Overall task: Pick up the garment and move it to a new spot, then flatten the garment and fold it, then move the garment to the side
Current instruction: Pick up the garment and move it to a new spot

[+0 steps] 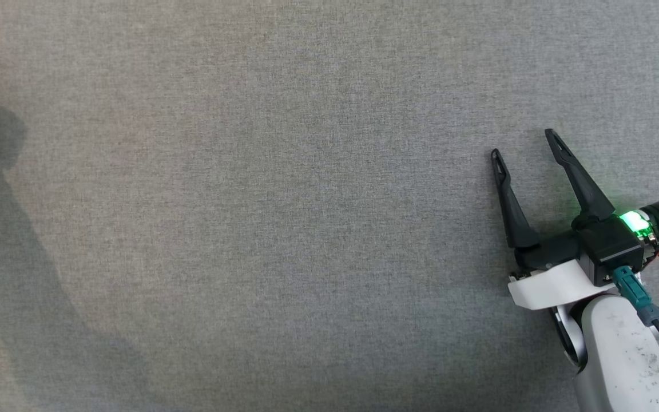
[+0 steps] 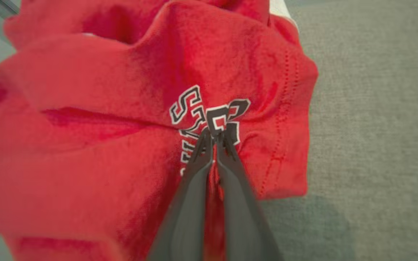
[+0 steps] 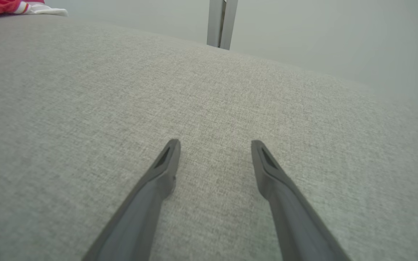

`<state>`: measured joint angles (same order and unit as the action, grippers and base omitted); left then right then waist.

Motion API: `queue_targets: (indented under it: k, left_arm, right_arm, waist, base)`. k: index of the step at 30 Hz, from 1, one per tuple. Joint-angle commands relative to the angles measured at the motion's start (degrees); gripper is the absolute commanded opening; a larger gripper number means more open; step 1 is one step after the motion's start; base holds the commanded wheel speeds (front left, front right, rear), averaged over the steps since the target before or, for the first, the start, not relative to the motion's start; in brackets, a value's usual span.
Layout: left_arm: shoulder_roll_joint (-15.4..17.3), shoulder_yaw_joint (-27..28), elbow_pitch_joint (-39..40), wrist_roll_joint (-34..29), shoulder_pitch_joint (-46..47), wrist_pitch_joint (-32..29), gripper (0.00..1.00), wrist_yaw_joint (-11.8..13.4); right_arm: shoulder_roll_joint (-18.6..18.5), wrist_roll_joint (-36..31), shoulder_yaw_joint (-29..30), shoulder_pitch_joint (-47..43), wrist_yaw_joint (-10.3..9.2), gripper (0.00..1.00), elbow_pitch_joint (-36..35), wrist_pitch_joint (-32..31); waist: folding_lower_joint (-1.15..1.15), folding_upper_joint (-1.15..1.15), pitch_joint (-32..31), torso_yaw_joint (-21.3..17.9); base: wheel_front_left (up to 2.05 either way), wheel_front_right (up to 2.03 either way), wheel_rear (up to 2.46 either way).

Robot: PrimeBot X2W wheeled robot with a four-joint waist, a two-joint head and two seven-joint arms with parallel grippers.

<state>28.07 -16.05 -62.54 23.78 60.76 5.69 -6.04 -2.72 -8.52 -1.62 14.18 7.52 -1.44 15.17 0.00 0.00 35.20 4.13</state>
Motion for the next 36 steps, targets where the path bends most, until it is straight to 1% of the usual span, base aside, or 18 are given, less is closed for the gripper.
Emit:
queue_targets:
  k: [1, 6, 12, 19, 23, 27, 31, 36]
  left_arm:
    - [0.7, -0.1, 0.4, -0.5, 0.0, 1.0, 0.0, 0.4]
    - [2.2, -0.6, 1.9, -1.3, 0.2, 3.9, 0.0, 0.6]
    - [5.0, -1.8, 5.0, -2.5, 0.8, 5.5, 0.0, 0.7]
    - [8.2, -4.7, 11.7, -5.1, 1.3, 4.5, 0.0, -0.2]
    - [8.8, -7.1, 17.1, -5.5, 1.5, 2.8, 0.0, -0.9]
    - [7.4, -9.5, 23.0, -4.8, 1.8, 0.7, 0.0, -1.2]
    - [4.6, -12.0, 29.6, -3.0, 1.1, -1.2, 0.0, -1.4]
    - [-1.4, -15.4, 37.4, 1.7, -1.6, -3.2, 0.0, -1.5]
  right_arm:
    - [-0.3, 0.7, 0.0, -0.3, -0.06, 1.0, 0.6, 0.0]
    - [-0.3, 1.8, -0.5, -0.5, -0.06, 1.0, 1.5, 0.0]
    - [-0.3, 3.8, -1.1, -1.7, -0.06, 1.0, 3.3, 0.0]
    - [-0.3, 6.4, -1.3, -4.4, -0.06, 1.0, 5.3, 0.0]
    - [-0.3, 8.0, -1.0, -6.2, -0.06, 1.0, 6.2, 0.0]
    - [-0.3, 9.2, -0.7, -7.7, -0.06, 1.0, 6.9, 0.0]
    - [-0.3, 10.5, -0.1, -9.1, -0.06, 1.0, 7.4, 0.0]
    - [-0.3, 11.3, 1.1, -10.6, -0.06, 1.0, 7.7, 0.0]
  waist:
    - [0.0, 0.0, -1.1, 0.0]
    - [0.0, 0.0, -4.6, -0.1]
    - [0.0, 0.0, -11.0, -0.3]
    - [0.0, 0.0, -19.6, -1.0]
    - [0.0, 0.0, -24.1, -1.9]
    - [0.0, 0.0, -27.8, -3.2]
    - [0.0, 0.0, -30.3, -4.9]
    - [0.0, 0.0, -32.1, -7.1]
  base:
    - [0.0, 0.0, 0.0]
    - [0.0, 0.0, 0.0]
    - [0.0, 0.0, 0.0]
    - [0.0, 0.0, 0.0]
    - [0.0, 0.0, 0.0]
    - [0.0, 0.0, 0.0]
    - [0.0, 0.0, 0.0]
    - [0.0, 0.0, 0.0]
